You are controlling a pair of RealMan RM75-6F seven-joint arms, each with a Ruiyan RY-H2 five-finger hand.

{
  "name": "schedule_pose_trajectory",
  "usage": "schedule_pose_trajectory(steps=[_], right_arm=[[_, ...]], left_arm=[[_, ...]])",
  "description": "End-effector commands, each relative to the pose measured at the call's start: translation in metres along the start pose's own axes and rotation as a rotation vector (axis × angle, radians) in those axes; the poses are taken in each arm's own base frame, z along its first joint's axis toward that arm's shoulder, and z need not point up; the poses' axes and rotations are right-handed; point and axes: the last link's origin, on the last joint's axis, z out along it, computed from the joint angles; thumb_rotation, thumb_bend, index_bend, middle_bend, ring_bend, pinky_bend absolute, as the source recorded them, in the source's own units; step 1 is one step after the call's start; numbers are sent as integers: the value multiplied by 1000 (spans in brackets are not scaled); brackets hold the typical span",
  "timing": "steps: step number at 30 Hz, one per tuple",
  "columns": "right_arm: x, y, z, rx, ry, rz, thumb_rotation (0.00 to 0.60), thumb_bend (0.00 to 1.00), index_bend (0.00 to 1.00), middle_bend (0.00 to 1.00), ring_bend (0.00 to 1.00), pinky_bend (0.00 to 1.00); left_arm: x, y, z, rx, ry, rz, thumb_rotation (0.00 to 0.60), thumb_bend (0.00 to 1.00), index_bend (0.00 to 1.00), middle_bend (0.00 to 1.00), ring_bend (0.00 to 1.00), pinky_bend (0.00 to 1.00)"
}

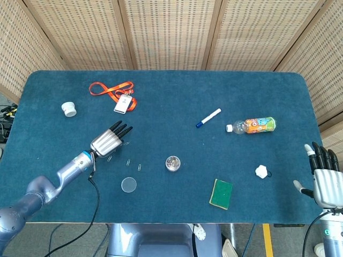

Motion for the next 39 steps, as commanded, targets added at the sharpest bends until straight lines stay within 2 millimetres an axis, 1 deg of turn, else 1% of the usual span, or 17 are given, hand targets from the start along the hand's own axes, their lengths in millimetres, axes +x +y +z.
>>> schedule_pose_trajectory(steps=[1,5,10,12,15,16,17,20,24,25,31,39], right_arm=[[1,0,0,1,2,3,600,0,33,0,0,0],[2,0,0,2,4,5,600,0,32,0,0,0],[2,-1,0,5,5,11,600,0,32,0,0,0],[3,0,0,3,7,15,600,0,32,0,0,0],[4,1,0,-1,11,22,600,0,32,0,0,0],[5,2,0,-1,12,25,600,0,32,0,0,0],[5,2,0,0,12,26,600,0,33,0,0,0],[5,2,0,2,9,29,600,0,32,0,0,0],[5,3,-1,-2,6,34,600,0,33,0,0,0],[5,5,-1,-7,6,35,600,0,33,0,0,0],[6,8,-2,-14,4,39,600,0,33,0,0,0],[8,11,-2,-22,11,45,600,0,32,0,0,0]], left_arm=[[21,-5,1,10,83,-59,600,452,711,0,0,0],[44,-3,2,-8,161,-113,600,456,718,0,0,0],[79,11,8,-56,257,-172,600,457,718,0,0,0],[92,22,13,-79,278,-189,600,456,718,0,0,0],[108,47,23,-123,273,-229,600,456,719,0,0,0],[118,68,31,-163,269,-240,600,456,718,0,0,0],[121,74,35,-167,263,-242,600,456,718,0,0,0],[126,88,45,-169,241,-231,600,456,718,0,0,0],[129,103,55,-174,204,-212,600,456,718,0,0,0],[129,109,59,-179,191,-196,600,456,718,0,0,0],[126,118,69,-167,152,-169,600,457,718,0,0,0],[121,127,74,-173,127,-152,600,457,718,0,0,0]])
